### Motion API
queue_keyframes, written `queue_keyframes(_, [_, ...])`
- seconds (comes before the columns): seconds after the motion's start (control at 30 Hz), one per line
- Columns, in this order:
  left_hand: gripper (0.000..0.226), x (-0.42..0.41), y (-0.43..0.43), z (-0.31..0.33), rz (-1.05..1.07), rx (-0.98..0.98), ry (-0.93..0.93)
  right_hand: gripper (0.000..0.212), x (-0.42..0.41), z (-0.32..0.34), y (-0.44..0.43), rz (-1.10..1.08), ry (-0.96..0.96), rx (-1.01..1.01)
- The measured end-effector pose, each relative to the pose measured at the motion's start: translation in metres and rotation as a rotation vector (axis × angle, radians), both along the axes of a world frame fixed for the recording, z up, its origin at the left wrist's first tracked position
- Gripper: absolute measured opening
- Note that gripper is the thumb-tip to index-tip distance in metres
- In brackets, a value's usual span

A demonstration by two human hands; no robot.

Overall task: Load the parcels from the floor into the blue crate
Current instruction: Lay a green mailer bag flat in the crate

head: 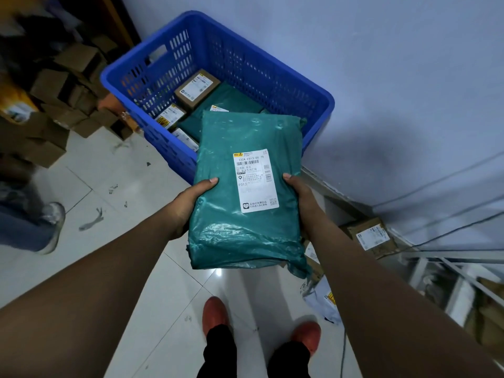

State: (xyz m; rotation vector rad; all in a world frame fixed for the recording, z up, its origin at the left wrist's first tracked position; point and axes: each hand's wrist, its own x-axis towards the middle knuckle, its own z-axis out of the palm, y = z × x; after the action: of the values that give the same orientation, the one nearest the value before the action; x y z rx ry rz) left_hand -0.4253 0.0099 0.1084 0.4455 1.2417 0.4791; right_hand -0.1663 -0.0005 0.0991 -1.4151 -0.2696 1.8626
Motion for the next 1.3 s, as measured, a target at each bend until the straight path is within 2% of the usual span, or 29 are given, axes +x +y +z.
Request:
queue_keyframes(0.33, [0.051,0.000,0.001,0.001,-0.003,0.014,0.005,0.049,0.000,0.004,0.001,0.000,0.026,0.001])
queue_keyframes(0.7, [0.056,-0.008,0.012,-0.002,-0.064,0.035,0.013,0.053,-0.005,0.001,0.005,-0.017,-0.025,0.010])
queue_keyframes(0.97, [0.055,-0.011,0.017,-0.004,-0.055,0.063,-0.006,0.037,-0.003,-0.005,0.008,-0.071,0.027,0.029])
queue_keyframes(1.1, [0.065,-0.012,0.020,-0.006,-0.030,0.089,0.031,0.032,-0.005,-0.008,0.011,-0.102,0.026,0.042])
queue_keyframes(1.17, [0.067,-0.012,0.023,-0.005,-0.026,0.080,0.042,0.039,-0.005,-0.006,0.013,-0.114,0.012,0.038])
queue_keyframes(1.2, [0.064,-0.011,0.024,-0.004,-0.019,0.078,0.060,0.050,-0.006,-0.006,0.014,-0.123,-0.003,0.028])
queue_keyframes(1.3, [0.040,-0.007,0.024,0.003,0.054,0.118,0.164,0.078,-0.005,-0.011,0.019,-0.146,-0.055,0.030])
